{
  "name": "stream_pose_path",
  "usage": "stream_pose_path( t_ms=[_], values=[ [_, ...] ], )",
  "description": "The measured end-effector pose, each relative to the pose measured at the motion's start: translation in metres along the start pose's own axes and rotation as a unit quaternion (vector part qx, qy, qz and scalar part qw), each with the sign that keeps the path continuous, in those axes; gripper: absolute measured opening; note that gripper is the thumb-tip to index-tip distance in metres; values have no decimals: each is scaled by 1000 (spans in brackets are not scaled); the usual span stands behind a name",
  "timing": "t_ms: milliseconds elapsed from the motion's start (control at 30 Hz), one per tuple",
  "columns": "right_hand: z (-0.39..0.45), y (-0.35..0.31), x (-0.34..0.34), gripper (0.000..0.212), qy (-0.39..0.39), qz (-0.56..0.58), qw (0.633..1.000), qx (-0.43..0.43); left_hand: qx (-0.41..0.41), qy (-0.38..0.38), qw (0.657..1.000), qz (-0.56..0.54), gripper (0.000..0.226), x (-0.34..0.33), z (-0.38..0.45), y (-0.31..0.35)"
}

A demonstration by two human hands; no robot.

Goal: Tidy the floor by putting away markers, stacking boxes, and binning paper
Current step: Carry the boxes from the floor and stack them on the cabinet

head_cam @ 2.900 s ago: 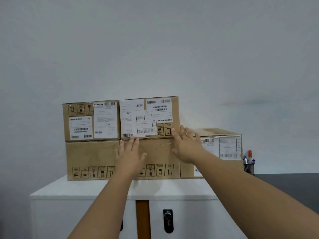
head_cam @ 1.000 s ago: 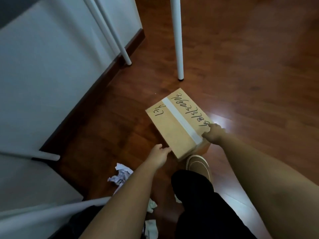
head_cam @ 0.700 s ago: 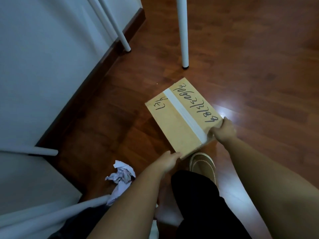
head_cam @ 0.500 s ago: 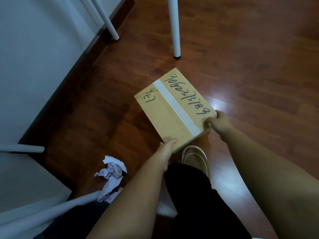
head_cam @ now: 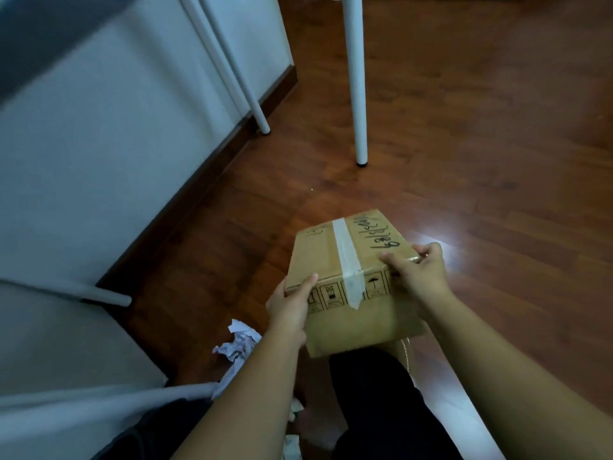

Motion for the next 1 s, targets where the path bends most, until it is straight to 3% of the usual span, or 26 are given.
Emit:
stream_pose_path(
  t_ms=[67,267,500,633,767,1000],
  values=[
    [-27,-19,8,60,14,13,1000,3,11,-12,999,-43,63,4,-25,11],
    [-116,-107,62,58,95,87,988,86,-61,-67,992,-89,68,-3,-114,85],
    [-221,-192,140,54,159,265,927,215,-227,-186,947,-134,63,-24,-246,195],
    [-285,-243,170,53,139,341,879,303,-320,-221,911,-136,78,-12,-333,243],
    [-346,-287,176,47,92,387,841,367,-403,-229,870,-169,79,27,-406,282],
    [-429,-339,139,48,1,444,796,412,-476,-224,821,-220,65,123,-487,324]
  ],
)
Point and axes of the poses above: each hand's wrist, its own z-axis towards the middle knuckle, its own x-axis out of the back of the hand, y = z × x, the point moved 10 cm from there along z, towards the middle knuckle, and after that the axes turned 10 degrees about -z, right-handed, at the moved point
